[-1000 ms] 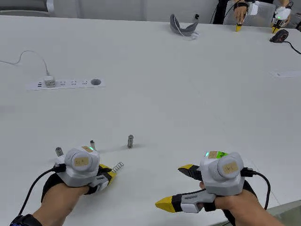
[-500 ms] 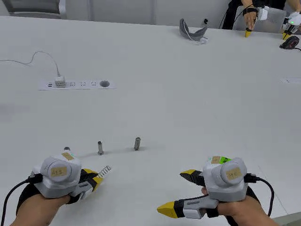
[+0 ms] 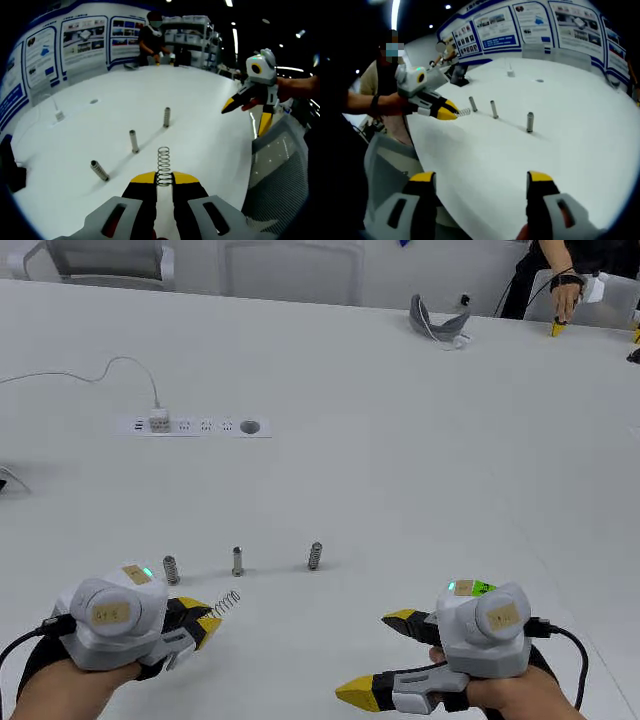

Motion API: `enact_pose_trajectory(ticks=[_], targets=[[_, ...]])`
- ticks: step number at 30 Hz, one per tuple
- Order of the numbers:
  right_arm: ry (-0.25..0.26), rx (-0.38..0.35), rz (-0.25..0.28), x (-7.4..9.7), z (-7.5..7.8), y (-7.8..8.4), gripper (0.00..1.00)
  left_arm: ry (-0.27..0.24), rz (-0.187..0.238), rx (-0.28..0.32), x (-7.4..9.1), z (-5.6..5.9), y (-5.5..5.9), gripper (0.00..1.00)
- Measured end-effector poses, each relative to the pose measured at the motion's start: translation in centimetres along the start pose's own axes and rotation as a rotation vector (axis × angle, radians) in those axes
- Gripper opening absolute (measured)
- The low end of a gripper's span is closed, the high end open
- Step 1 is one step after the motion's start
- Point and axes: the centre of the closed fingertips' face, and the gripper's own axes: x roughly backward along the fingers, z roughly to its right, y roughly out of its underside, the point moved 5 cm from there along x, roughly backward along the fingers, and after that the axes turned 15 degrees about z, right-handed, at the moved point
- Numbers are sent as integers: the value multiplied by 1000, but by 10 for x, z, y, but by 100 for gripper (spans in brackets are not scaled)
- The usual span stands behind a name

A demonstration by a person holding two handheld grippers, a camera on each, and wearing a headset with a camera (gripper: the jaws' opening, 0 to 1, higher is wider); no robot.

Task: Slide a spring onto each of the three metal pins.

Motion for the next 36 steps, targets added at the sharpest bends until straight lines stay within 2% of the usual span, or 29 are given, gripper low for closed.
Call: enact_pose_trajectory(ticks=[8,14,19,24,32,36], targets=[[-43,1,-1,-11,-7,-3,73,18,14,-29,23,6,-10,11],[-81,-35,43,-21,-13,-14,67,39,17,-46,33,14,-15,10],[-119,-41,64,-30,-20,-22,59,53,23,-53,35,22,-17,10],[-149,-51,76,-39,-24,-28,56,65,22,-58,38,28,-18,10],[-214,-123,128,-54,-38,-42,47,91,34,-66,40,39,-26,10],[-225,-154,156,-61,-43,-49,37,103,36,-63,39,44,-26,10]])
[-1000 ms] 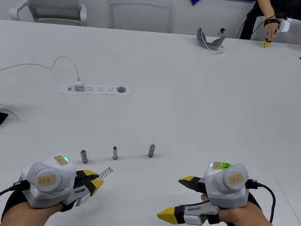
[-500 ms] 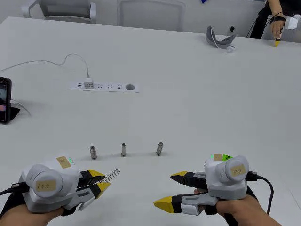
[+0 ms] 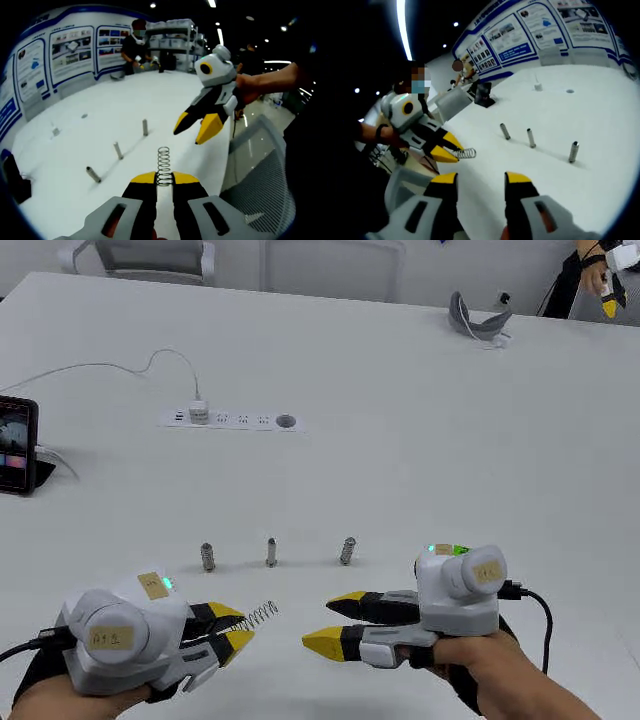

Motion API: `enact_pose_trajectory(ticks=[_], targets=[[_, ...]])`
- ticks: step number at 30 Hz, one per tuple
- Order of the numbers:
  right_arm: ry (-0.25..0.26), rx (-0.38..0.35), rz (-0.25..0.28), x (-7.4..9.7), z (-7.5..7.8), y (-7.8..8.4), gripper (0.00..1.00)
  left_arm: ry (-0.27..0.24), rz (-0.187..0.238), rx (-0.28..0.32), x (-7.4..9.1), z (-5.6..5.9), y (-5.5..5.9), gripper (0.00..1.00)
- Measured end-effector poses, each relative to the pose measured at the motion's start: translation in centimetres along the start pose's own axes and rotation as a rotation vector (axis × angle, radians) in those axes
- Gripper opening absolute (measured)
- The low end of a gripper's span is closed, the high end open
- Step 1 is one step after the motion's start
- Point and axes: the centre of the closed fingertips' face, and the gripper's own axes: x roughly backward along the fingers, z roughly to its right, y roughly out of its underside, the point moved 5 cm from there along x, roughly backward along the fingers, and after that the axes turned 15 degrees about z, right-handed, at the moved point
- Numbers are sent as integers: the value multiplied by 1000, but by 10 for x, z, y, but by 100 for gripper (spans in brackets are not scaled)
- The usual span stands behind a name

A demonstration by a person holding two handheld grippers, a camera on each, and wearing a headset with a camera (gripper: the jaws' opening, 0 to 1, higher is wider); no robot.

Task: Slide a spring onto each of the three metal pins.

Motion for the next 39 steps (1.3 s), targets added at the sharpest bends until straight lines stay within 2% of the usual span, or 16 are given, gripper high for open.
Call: enact_pose_trajectory(ticks=[10,15,21,31,39], targets=[[-47,-88,40,-15,-8,-4,29,33,4,-4,-3,11,-5,10],[-72,-130,9,-21,-11,1,27,53,12,-12,-6,16,-9,10],[-109,-167,5,-25,-20,1,21,75,9,-26,-8,19,-9,10],[-115,-189,10,-21,-18,-3,15,93,5,-31,-11,19,-8,10],[-129,-190,8,-16,-19,-10,13,125,11,-49,-18,20,-13,10]])
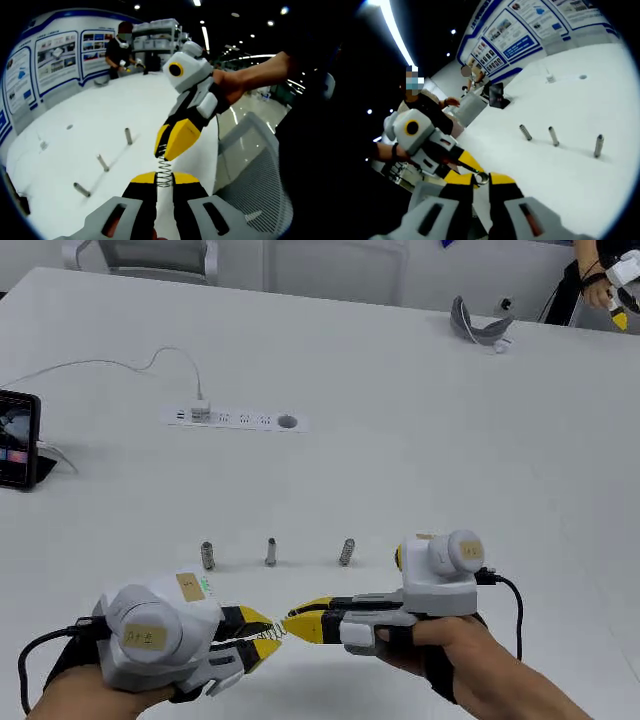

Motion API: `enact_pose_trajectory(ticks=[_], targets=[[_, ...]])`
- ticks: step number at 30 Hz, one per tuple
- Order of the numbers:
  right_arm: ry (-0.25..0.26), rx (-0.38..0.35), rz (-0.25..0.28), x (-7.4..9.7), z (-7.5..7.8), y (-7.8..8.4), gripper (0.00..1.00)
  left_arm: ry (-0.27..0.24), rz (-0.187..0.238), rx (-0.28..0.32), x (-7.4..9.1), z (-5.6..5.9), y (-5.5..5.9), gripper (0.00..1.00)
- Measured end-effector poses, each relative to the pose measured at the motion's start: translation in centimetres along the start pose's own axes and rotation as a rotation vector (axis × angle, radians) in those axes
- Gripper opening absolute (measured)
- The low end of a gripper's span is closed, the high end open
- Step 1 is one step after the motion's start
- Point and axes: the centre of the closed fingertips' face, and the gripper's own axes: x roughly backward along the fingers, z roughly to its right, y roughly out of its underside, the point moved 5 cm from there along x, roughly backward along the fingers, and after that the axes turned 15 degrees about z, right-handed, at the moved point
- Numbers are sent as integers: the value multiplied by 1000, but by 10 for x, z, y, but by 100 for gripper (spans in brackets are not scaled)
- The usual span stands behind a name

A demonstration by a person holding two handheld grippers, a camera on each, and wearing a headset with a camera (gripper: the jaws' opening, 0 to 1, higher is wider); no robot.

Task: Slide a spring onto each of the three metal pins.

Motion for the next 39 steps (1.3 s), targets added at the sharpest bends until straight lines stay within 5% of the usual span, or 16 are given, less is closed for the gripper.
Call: enact_pose_trajectory(ticks=[16,26,39], targets=[[6,145,-75,14,-2,-31,12,58,53,-10,-23,-6,-24,10],[-37,301,-178,15,-7,-49,12,62,81,-20,-27,-9,-38,10],[-127,479,-389,12,-16,-55,12,88,100,-24,-30,-4,-44,10]])
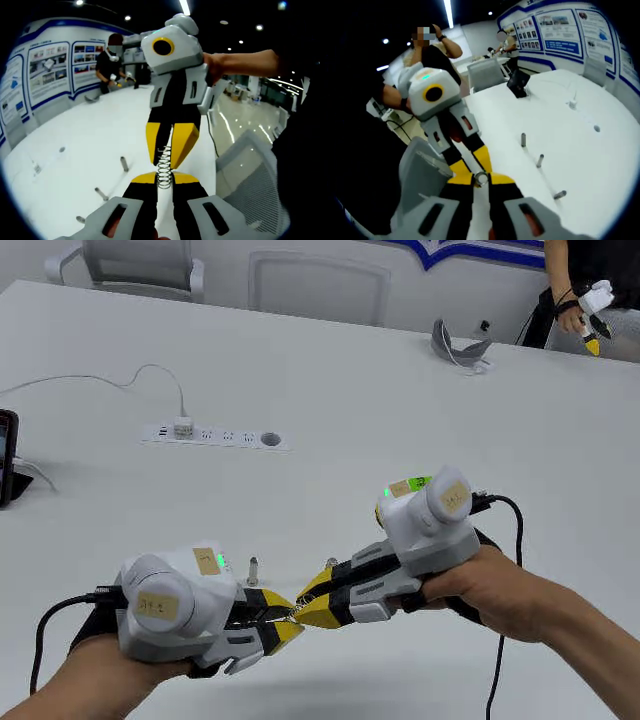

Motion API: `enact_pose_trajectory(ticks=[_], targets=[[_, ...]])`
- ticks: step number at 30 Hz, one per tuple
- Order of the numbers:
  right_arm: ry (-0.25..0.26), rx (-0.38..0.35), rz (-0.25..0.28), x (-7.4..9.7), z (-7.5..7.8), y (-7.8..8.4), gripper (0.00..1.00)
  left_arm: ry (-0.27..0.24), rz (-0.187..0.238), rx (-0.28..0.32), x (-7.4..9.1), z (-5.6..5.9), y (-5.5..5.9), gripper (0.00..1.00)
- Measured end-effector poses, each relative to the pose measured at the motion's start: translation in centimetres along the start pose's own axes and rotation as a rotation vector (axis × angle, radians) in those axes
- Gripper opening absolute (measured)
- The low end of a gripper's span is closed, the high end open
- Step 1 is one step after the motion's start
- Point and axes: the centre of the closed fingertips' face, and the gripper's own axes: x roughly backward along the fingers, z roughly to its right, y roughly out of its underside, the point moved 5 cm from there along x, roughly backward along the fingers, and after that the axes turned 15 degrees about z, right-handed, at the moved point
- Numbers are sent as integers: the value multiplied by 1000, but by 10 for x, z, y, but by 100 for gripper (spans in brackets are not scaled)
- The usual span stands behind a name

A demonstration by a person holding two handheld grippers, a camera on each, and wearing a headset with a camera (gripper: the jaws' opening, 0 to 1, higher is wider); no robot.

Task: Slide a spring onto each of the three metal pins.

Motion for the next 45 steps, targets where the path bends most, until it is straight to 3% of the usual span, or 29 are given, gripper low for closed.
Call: enact_pose_trajectory(ticks=[8,18,29,36,45], targets=[[-78,138,-157,0,-3,-2,13,25,21,-9,-2,4,-6,10],[-140,211,-225,-2,-6,-7,12,52,4,-55,-3,5,-9,10],[-132,204,-203,-8,-7,-1,12,34,4,-39,1,6,2,12],[-109,190,-168,-6,-3,-4,12,2,-36,-10,12,4,19,21],[-91,174,-154,-4,-1,0,12,-83,-36,59,33,-6,31,26]])
